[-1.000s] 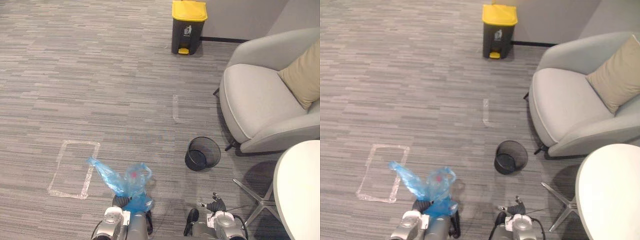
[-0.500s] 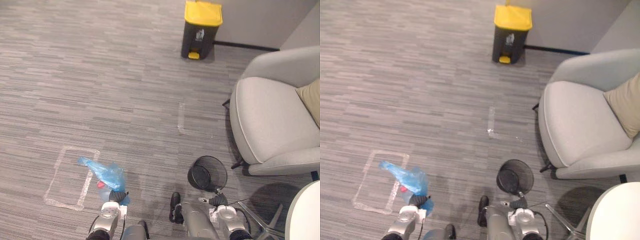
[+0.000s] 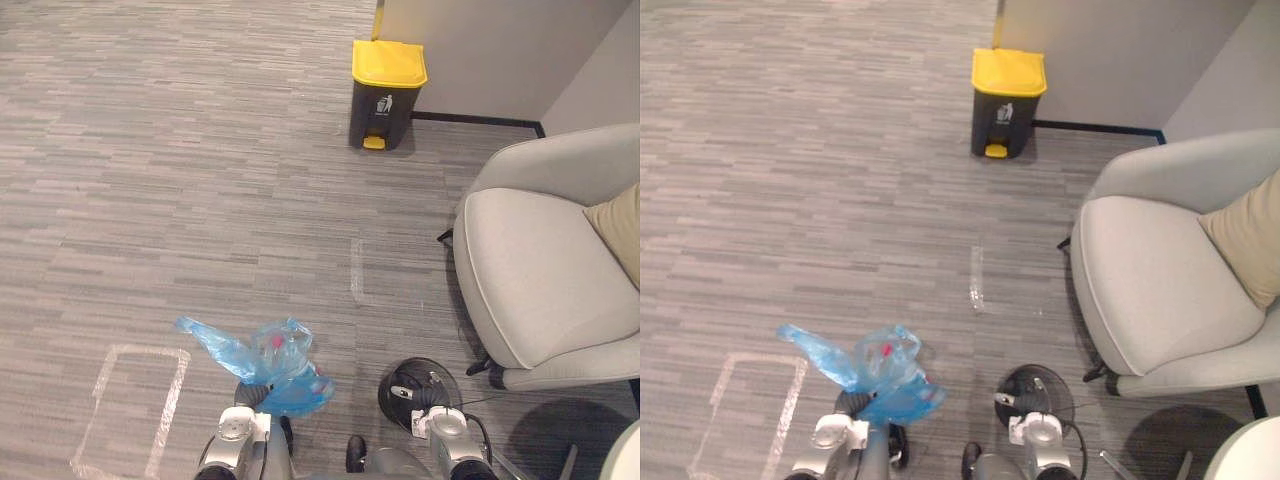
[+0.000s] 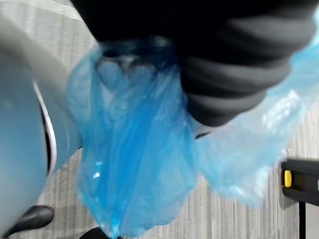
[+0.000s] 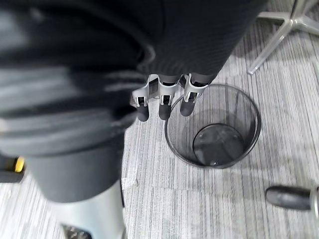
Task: Gather rubbish on tea table into small bin, then transfer packed bag to large trash can.
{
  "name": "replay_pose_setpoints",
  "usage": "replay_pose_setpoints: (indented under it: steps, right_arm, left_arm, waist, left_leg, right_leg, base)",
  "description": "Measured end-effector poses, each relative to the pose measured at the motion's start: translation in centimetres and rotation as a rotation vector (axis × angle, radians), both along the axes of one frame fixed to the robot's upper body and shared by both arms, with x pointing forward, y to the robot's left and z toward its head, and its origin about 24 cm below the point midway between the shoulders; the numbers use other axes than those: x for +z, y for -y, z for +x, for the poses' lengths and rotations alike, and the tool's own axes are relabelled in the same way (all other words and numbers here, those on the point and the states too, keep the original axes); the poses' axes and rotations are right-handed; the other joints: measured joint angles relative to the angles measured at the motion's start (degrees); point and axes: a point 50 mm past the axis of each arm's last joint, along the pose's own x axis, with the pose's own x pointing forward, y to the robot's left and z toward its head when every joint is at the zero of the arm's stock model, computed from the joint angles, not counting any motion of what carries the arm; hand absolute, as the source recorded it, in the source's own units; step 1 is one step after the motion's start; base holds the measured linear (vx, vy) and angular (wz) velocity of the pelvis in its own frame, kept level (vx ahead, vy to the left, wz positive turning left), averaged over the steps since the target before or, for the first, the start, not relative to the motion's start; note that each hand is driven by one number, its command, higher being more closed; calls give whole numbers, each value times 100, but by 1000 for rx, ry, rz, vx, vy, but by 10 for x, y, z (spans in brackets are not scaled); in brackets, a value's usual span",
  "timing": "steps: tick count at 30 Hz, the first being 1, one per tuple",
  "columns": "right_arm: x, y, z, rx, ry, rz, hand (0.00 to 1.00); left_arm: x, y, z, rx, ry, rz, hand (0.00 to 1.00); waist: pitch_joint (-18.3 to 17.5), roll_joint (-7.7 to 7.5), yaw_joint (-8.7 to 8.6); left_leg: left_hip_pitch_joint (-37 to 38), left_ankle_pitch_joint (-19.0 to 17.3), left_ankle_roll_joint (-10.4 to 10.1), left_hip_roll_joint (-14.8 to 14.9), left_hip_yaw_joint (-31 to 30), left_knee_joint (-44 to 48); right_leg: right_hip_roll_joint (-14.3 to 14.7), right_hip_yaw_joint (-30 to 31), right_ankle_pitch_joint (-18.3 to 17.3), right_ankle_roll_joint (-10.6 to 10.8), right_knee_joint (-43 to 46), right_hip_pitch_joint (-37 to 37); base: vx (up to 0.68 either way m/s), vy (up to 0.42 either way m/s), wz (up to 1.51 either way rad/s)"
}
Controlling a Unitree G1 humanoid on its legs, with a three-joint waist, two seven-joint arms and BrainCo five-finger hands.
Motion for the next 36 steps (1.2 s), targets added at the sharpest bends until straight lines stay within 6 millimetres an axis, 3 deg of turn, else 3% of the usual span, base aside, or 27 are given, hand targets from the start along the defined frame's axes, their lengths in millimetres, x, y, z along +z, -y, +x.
replay_pose_setpoints:
  steps: [3, 5, 6, 7, 8, 9, 11, 12, 13, 14, 15, 17, 19, 21, 22, 23, 24, 26, 27, 28, 29, 30, 31, 32, 33, 34, 36]
  right_arm:
    - [-2, -1, -3, 1, -17, 6, 0]
    - [-2, -2, -1, 9, -14, 6, 0]
    - [-1, -3, -1, 15, -13, 4, 0]
    - [-2, -5, -1, 16, -13, 9, 0]
    - [-1, -6, 1, 20, -10, 10, 0]
    - [-1, -6, 0, 27, -12, 9, 0]
    - [0, -7, 2, 41, -6, 4, 0]
    - [0, -9, 4, 54, -3, 2, 0]
    - [0, -9, 4, 54, -2, 2, 0]
    - [0, -9, 4, 54, -7, 2, 0]
    - [-2, 1, -1, 48, -27, -22, 0]
    - [-1, 6, 1, 39, -26, -33, 0]
    - [-2, 12, -3, 8, -35, -35, 0]
    - [-4, 11, -10, 2, -50, -29, 0]
    - [-4, 9, -10, 8, -40, -29, 0]
    - [-3, 8, -12, 7, -35, -27, 0]
    - [-3, 9, -10, 8, -31, -29, 0]
    - [-1, 3, -4, 8, -14, -14, 0]
    - [0, 3, -2, 0, -8, -9, 0]
    - [0, 4, -3, -10, -8, -8, 0]
    - [-1, 4, -4, -11, -12, -8, 0]
    - [-4, 11, -11, -18, -40, -23, 0]
    - [-5, 10, -12, -14, -49, -20, 0]
    - [-6, 5, -14, -6, -60, -10, 0]
    - [-7, 7, -15, -16, -65, -12, 0]
    - [-7, 8, -14, -15, -66, -12, 0]
    - [-6, 7, -11, -10, -61, -12, 0]
  left_arm:
    - [-2, -3, -2, -2, -13, 8, 100]
    - [-5, -4, -9, -3, -42, 13, 100]
    - [-5, -5, -9, -3, -41, 15, 100]
    - [-5, -6, -8, -13, -40, 24, 100]
    - [-5, -8, -8, -14, -43, 31, 100]
    - [-5, -12, -9, -12, -46, 43, 100]
    - [-4, -15, -7, -2, -41, 49, 100]
    - [0, -18, 1, 7, -20, 54, 100]
    - [1, -19, 2, 7, -17, 56, 100]
    - [3, -22, 6, 4, -5, 65, 100]
    - [2, -21, 6, 5, -17, 63, 100]
    - [-1, -21, 3, 2, -33, 62, 100]
    - [-1, -20, 4, 9, -31, 57, 100]
    - [0, -16, 4, 26, -22, 36, 100]
    - [1, -12, 3, 43, -7, 16, 100]
    - [1, -7, 0, 47, -1, -1, 100]
    - [1, -5, 0, 48, 2, -8, 100]
    - [-2, 0, -7, 54, -14, -25, 100]
    - [-3, 1, -9, 56, -21, -29, 100]
    - [-4, 2, -9, 54, -22, -32, 100]
    - [-4, 3, -9, 53, -22, -35, 100]
    - [-5, 4, -10, 54, -29, -38, 100]
    - [-5, 2, -11, 54, -32, -34, 100]
    - [-6, 0, -11, 51, -37, -26, 100]
    - [-3, -5, -5, 51, -22, -13, 100]
    - [-3, -5, -5, 50, -22, -13, 100]
    - [-6, -5, -11, 56, -46, -18, 100]
  waist:
    - [-4, -4, 25]
    - [-16, 41, 14]
    - [-9, 48, 6]
    - [1, 25, -36]
    - [0, 23, -80]
    - [27, 32, -107]
    - [79, 93, -191]
    - [80, 101, -231]
    - [76, 84, -235]
    - [92, -36, -271]
    - [127, 107, -356]
    - [87, 188, -302]
    - [92, 217, -350]
    - [109, 221, -398]
    - [117, 212, -345]
    - [114, 215, -247]
    - [112, 213, -200]
    - [114, 213, -105]
    - [116, 210, -42]
    - [123, 188, 20]
    - [125, 198, 22]
    - [97, 247, 43]
    - [89, 200, 75]
    - [9, 49, 88]
    - [-18, -8, 81]
    - [-18, -7, 80]
    - [-24, -10, 130]
  left_leg:
    - [130, -467, 256, -161, 261, 454]
    - [450, -715, 328, -159, 416, 475]
    - [618, -794, 352, -154, 442, 399]
    - [830, -858, 376, -174, 475, 323]
    - [1021, -904, 374, -178, 485, 266]
    - [1383, -913, 377, -190, 516, 42]
    - [1873, -977, 349, -162, 535, -366]
    - [2128, -1013, 271, -159, 551, -675]
    - [2150, -1013, 255, -162, 551, -700]
    - [2327, -1051, 93, -226, 535, -879]
    - [2553, -1055, -25, -185, 373, -1087]
    - [2544, -866, -216, -81, 199, -1092]
    - [2557, -783, -359, 26, -2, -602]
    - [1987, -541, -536, 339, -248, 1211]
    - [1520, -598, -447, 537, -214, 2478]
    - [1090, -784, -218, 729, -52, 3368]
    - [893, -850, -141, 762, 14, 3557]
    - [242, -1023, 9, 762, 154, 3259]
    - [33, -1047, 16, 701, 180, 2790]
    - [-113, -956, -14, 521, 151, 1823]
    - [-126, -761, -71, 385, 75, 1123]
    - [-1, 259, -204, 165, -136, -43]
    - [79, 292, -31, 74, -83, -111]
    - [110, 179, -20, -119, 14, -206]
    - [-73, -219, 155, -252, 35, 282]
    - [-95, -276, 215, -260, 36, 390]
    - [143, -673, 397, -243, 376, 705]
  right_leg:
    - [-284, 148, -94, 232, 221, 132]
    - [-344, 322, -103, 353, 1418, -271]
    - [-384, 359, 9, 705, 2445, -740]
    - [-441, 347, 14, 806, 3479, -1215]
    - [-440, 281, -60, 659, 3962, -1497]
    - [-432, 73, -208, 384, 4197, -1758]
    - [-333, -335, -345, 107, 3920, -2135]
    - [-206, -677, -174, -42, 2860, -2467]
    - [-195, -716, -132, -46, 2741, -2490]
    - [-129, -825, 431, -84, 1649, -2521]
    - [46, -909, 918, -484, 1450, -2410]
    - [94, -884, 611, -642, 1768, -2505]
    - [133, -1018, 350, -763, 1853, -2248]
    - [240, -1146, 312, -781, 1388, -1509]
    - [316, -1126, 256, -787, 1069, -1054]
    - [389, -998, 170, -798, 833, -663]
    - [394, -943, 124, -793, 753, -537]
    - [381, -755, 42, -754, 497, -148]
    - [337, -669, 21, -707, 402, -38]
    - [221, -564, -51, -508, 310, 83]
    - [150, -536, -114, -394, 268, 175]
    - [65, -388, -299, -128, 193, 338]
    - [7, -299, -324, -120, 155, 382]
    - [-122, -140, -297, -66, -11, 435]
    - [-277, 24, -189, 150, -100, 480]
    - [-291, 69, -202, 172, -84, 490]
    - [-444, 412, -344, 425, 890, 249]
  base:
    - [340, 202, -29]
    - [389, 192, -42]
    - [408, 144, -17]
    - [405, 79, -4]
    - [429, 20, 1]
    - [366, -16, -8]
    - [391, -84, -11]
    - [352, -106, 0]
    - [375, -140, 12]
    - [365, -134, 12]
    - [469, -148, 1]
    - [539, -178, -14]
    - [567, -218, 9]
    - [407, -118, 35]
    - [410, -35, 4]
    - [387, 5, -20]
    - [283, 40, -38]
    - [324, 125, -42]
    - [394, 203, -49]
    - [349, 222, -37]
    - [420, 309, -36]
    - [380, 292, -28]
    - [320, 236, -22]
    - [457, 221, -6]
    - [449, 212, 3]
    - [540, 282, -15]
    - [473, 263, -48]
